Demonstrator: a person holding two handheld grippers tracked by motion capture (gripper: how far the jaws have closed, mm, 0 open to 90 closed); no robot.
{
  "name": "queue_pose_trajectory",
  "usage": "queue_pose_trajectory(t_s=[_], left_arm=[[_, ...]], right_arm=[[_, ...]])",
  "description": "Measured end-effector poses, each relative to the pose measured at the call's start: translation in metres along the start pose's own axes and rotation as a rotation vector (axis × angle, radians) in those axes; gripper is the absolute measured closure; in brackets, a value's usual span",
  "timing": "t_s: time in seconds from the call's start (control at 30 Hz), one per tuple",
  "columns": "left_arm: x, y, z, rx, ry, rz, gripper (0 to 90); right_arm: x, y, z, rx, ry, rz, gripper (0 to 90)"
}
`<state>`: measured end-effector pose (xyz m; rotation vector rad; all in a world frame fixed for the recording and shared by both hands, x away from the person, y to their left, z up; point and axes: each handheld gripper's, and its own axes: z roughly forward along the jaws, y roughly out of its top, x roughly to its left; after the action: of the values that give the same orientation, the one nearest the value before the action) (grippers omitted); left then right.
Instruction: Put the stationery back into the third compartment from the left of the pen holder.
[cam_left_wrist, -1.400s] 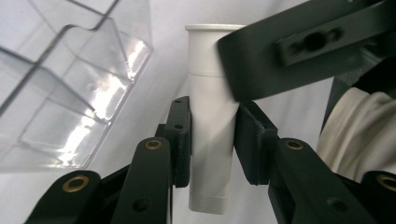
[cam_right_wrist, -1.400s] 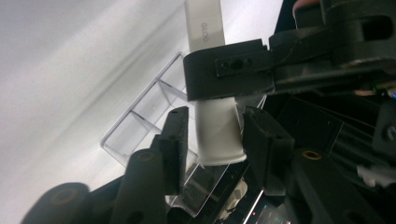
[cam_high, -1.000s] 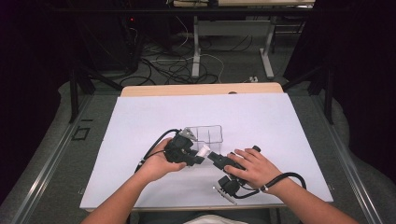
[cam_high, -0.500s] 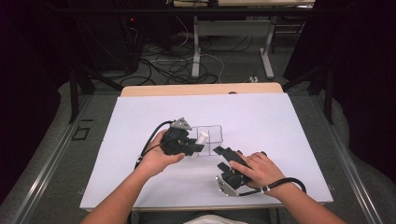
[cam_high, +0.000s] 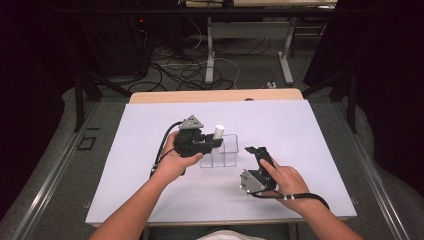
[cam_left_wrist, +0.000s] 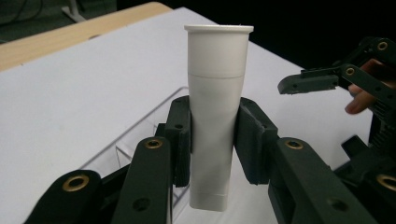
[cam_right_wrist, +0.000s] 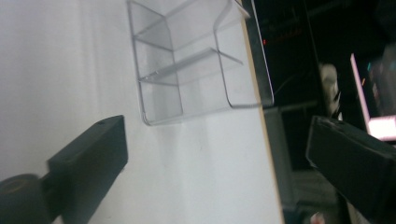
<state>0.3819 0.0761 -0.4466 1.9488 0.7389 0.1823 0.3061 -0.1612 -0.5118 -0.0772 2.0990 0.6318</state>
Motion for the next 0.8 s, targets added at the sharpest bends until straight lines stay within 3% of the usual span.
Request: queue_pose_trajectory(t_s=[0.07,0.1,0.13,0.23,0.27,0.33,0.5,0.57,0.8], left_arm=[[0.000,0.002,0.002,-0.028,0.009,-0.015,69.3],[0.000,0.002,0.002,-0.029,0.011,-0.018,69.3],[-0.001,0.003,0.004,-0.063,0.020,-0.031,69.3],[-0.002,0.005,0.007,-0.089,0.039,-0.036,69.3],[-0.003,0.005,0.008,-0.103,0.046,-0.038,69.3],[-0.005,0.006,0.010,-0.123,0.064,-0.041,69.3],[-0.010,0.007,0.018,-0.186,0.103,-0.067,69.3],[-0.011,0.006,0.021,-0.196,0.111,-0.072,69.3],[-0.019,0.003,0.033,-0.218,0.147,-0.097,69.3]], right_arm=[[-0.005,-0.003,0.000,0.033,0.006,0.083,1.8],[-0.008,-0.005,-0.001,0.066,0.014,0.102,0.5],[-0.009,-0.008,0.001,0.056,0.004,0.134,0.0],[-0.014,-0.015,0.001,0.112,0.007,0.267,0.0],[-0.016,-0.019,0.002,0.118,0.012,0.303,0.0],[-0.018,-0.026,0.003,0.130,0.012,0.426,0.0],[-0.026,-0.041,0.004,0.156,0.005,0.616,0.0],[-0.027,-0.044,0.003,0.160,-0.003,0.658,0.0],[-0.027,-0.049,0.005,0.177,-0.012,0.728,0.0]])
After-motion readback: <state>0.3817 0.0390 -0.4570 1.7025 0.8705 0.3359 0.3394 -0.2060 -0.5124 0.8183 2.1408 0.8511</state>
